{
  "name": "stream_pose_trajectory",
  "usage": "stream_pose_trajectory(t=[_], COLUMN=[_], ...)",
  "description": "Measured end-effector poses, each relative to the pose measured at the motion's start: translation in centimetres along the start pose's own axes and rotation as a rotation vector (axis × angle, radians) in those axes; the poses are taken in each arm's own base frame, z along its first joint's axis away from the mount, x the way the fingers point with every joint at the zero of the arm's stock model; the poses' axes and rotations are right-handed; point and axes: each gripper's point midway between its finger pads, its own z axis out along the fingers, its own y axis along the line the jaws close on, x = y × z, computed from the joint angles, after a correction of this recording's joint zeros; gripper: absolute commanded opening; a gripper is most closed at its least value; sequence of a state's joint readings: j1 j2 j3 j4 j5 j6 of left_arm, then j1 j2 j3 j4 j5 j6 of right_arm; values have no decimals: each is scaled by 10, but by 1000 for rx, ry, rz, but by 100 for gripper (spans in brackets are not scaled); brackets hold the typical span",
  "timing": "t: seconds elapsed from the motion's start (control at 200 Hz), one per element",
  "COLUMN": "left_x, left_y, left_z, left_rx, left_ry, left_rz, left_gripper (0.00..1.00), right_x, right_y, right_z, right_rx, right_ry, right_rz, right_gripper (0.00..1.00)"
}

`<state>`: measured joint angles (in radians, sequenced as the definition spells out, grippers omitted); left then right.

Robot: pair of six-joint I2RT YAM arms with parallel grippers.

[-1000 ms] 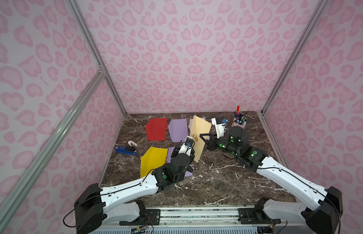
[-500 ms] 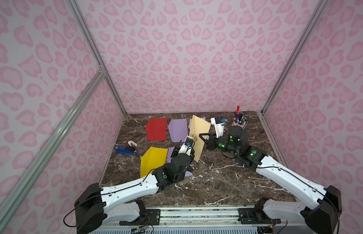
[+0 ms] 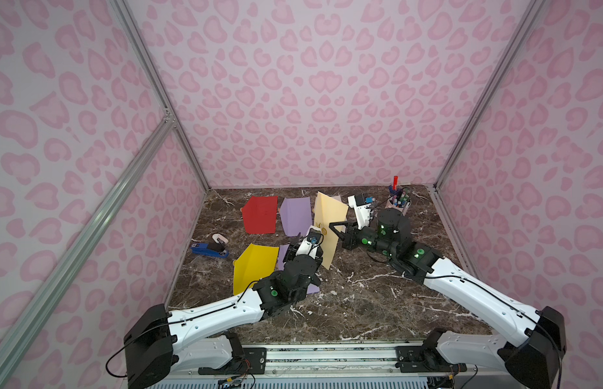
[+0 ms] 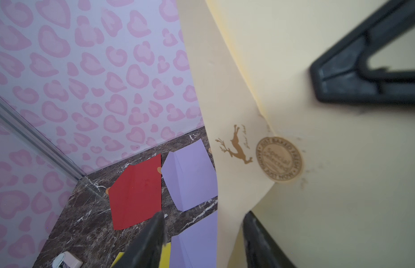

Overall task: Open the envelope
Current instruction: Open the envelope flap on the envelope.

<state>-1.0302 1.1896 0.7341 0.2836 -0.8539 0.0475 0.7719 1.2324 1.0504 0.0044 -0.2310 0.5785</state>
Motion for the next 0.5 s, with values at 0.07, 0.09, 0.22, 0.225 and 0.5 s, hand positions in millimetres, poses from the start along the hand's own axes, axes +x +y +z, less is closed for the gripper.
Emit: stream_pose_trajectory(t=[0.07,0.09,0.22,0.225,0.5], left_x=[0,0,-1,-1,0], left_y=[1,1,4,4,6], left_z=[0,-1,-1,-1,-1], left_rx=[-2,-2,-5,-5,-10], left_ry=[-1,-2,-5,-5,-3], left_rz=[-2,-3,-9,-9,-10], left_gripper=[57,57,58,58,58], right_x=[0,0,1,1,2], right_y=[1,1,1,2,3], right_z=[0,0,0,0,0], right_rx=[-4,-5,-8,-8,-15], right_ry=[2,2,4,4,8], right_rz=[0,0,0,0,0], right_gripper=[0,0,0,0,0])
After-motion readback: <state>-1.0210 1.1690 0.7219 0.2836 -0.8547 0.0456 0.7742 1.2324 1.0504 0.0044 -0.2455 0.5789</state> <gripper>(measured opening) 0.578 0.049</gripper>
